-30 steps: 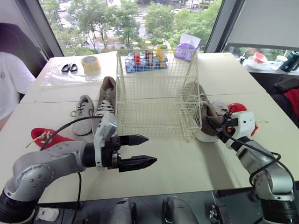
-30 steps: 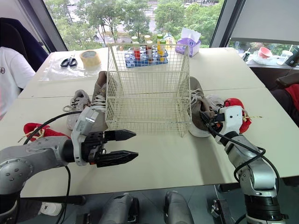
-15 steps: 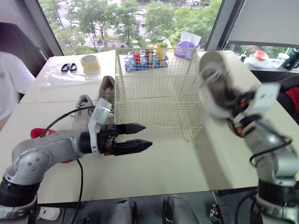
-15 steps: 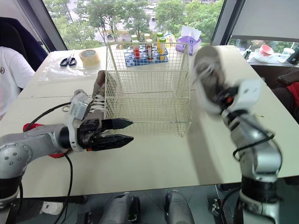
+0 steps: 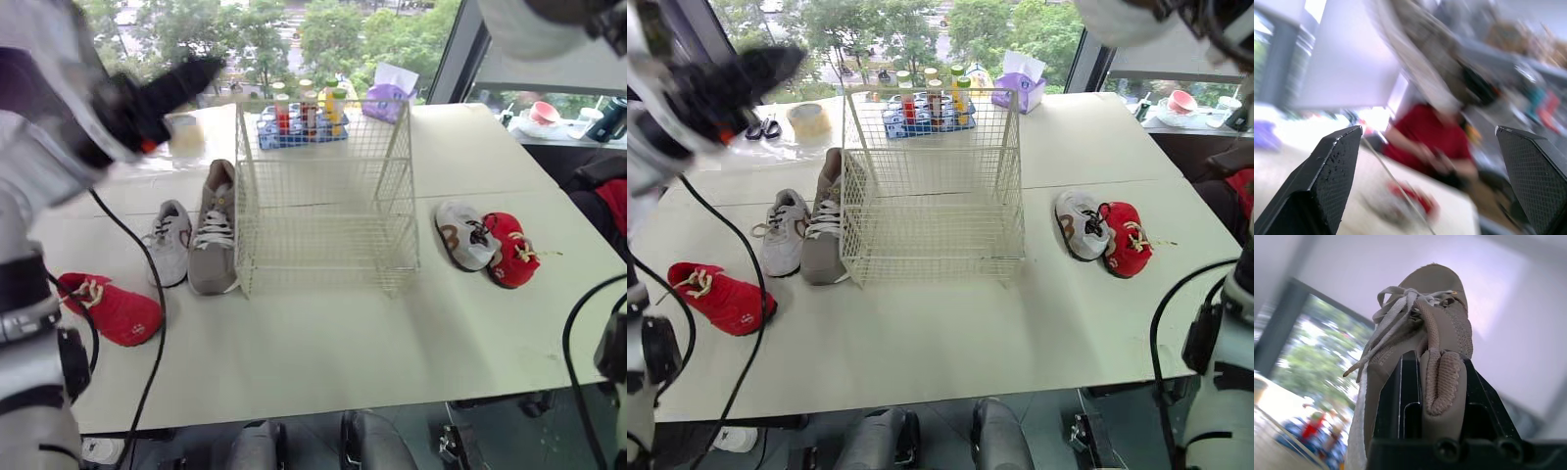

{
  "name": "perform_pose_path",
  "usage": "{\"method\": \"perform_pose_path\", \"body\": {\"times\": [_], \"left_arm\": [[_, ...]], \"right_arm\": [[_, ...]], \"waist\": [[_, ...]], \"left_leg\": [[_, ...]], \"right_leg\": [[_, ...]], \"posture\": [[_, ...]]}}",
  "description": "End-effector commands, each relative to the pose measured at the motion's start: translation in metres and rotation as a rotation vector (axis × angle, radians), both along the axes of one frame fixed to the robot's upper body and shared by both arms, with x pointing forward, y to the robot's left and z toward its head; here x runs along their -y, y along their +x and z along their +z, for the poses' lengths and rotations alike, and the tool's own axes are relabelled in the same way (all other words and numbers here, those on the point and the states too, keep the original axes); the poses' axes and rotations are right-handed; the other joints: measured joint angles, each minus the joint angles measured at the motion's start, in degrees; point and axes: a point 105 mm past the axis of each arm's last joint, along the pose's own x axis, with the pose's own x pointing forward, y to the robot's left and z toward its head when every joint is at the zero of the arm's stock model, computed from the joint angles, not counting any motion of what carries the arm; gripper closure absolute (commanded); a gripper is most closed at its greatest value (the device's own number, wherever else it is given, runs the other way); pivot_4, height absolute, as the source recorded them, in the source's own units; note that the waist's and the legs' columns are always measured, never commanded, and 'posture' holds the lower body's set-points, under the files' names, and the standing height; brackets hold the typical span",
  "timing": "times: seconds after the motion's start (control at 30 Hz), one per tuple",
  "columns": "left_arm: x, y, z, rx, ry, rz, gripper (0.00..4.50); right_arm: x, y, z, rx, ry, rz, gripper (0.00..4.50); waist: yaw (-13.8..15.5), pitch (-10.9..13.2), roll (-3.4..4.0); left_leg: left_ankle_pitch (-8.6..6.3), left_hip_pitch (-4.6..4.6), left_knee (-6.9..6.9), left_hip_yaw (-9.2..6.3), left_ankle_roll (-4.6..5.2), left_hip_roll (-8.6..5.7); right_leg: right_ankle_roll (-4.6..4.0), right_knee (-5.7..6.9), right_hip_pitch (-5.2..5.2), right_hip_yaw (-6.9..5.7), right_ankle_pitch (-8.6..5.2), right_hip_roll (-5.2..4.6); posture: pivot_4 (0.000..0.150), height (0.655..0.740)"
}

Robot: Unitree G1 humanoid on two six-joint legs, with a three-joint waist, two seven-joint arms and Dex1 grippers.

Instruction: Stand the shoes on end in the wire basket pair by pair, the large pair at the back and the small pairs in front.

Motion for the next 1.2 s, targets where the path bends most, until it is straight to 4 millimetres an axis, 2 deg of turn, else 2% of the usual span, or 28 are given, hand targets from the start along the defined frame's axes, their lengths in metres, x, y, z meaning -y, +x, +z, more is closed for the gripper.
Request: {"method": "perform_pose_path", "body": {"times": [0.03,0.17,0.33,0.43,0.6,0.77,0.87,1.07,1.1,1.2], "left_arm": [[-0.029,0.010,0.020,0.043,-0.039,0.097,0.00],[-0.036,0.016,0.029,0.052,-0.020,0.102,0.00],[-0.023,0.006,0.036,0.070,0.026,0.011,0.00],[-0.020,0.007,0.035,0.059,0.049,-0.005,0.00],[-0.007,0.001,0.034,0.076,0.129,-0.087,0.00],[-0.008,0.004,0.034,0.072,0.122,-0.097,0.00],[-0.009,0.004,0.033,0.068,0.119,-0.105,0.80],[-0.008,0.002,0.034,0.069,0.102,-0.132,3.61],[-0.008,0.003,0.035,0.065,0.091,-0.127,3.84],[-0.011,0.006,0.037,0.063,0.052,-0.103,3.91]], "right_arm": [[-0.032,-0.014,0.000,0.026,-0.125,0.167,4.27],[-0.057,-0.020,-0.010,0.022,-0.221,0.298,4.27],[-0.071,-0.018,-0.023,0.024,-0.281,0.353,4.27],[-0.080,-0.018,-0.031,0.039,-0.336,0.379,4.27],[-0.087,-0.013,-0.042,0.054,-0.419,0.377,4.27],[-0.086,-0.010,-0.044,0.069,-0.421,0.366,4.27],[-0.086,-0.012,-0.043,0.075,-0.418,0.366,4.27],[-0.086,-0.014,-0.044,0.070,-0.418,0.369,4.27],[-0.086,-0.014,-0.045,0.063,-0.413,0.368,4.27],[-0.085,-0.012,-0.044,0.041,-0.373,0.369,4.27]], "waist": [[-0.1,0.0,-0.06],[0.2,0.1,-0.14],[0.6,0.1,-0.22],[0.3,0.1,-0.23],[0.0,0.1,-0.25],[0.0,0.1,-0.24],[0.0,0.1,-0.25],[0.0,0.1,-0.25],[0.0,0.1,-0.25],[0.1,0.1,-0.25]], "left_leg": [[0.00,-0.01,0.02,0.03,-0.01,0.00],[0.05,-0.08,0.14,0.15,-0.09,-0.01],[0.10,-0.19,0.15,0.18,-0.18,0.02],[0.09,-0.21,0.15,0.18,-0.16,0.02],[0.09,-0.20,0.15,0.27,-0.17,0.00],[0.14,-0.18,0.15,0.28,-0.26,0.01],[0.15,-0.18,0.15,0.26,-0.28,0.03],[0.15,-0.18,0.16,0.23,-0.28,0.03],[0.15,-0.18,0.17,0.23,-0.28,0.03],[0.15,-0.18,0.20,0.20,-0.28,0.04]], "right_leg": [[0.01,-0.02,0.00,0.00,0.01,-0.02],[0.02,-0.04,-0.01,-0.01,0.02,-0.12],[0.08,-0.06,-0.01,-0.03,0.02,-0.24],[0.18,-0.07,0.00,-0.01,0.08,-0.25],[0.20,-0.06,-0.03,-0.01,0.08,-0.22],[0.20,-0.01,-0.10,0.00,0.08,-0.22],[0.19,0.01,-0.11,0.00,0.08,-0.22],[0.19,0.06,-0.11,0.02,0.08,-0.23],[0.19,0.06,-0.11,0.02,0.08,-0.23],[0.19,0.07,-0.11,0.02,0.08,-0.24]], "posture": [[0.150,0.7400],[0.150,0.7400],[0.150,0.7400],[0.150,0.7400],[0.150,0.7400],[0.150,0.7400],[0.150,0.7400],[0.150,0.7400],[0.150,0.7400],[0.150,0.7400]]}}
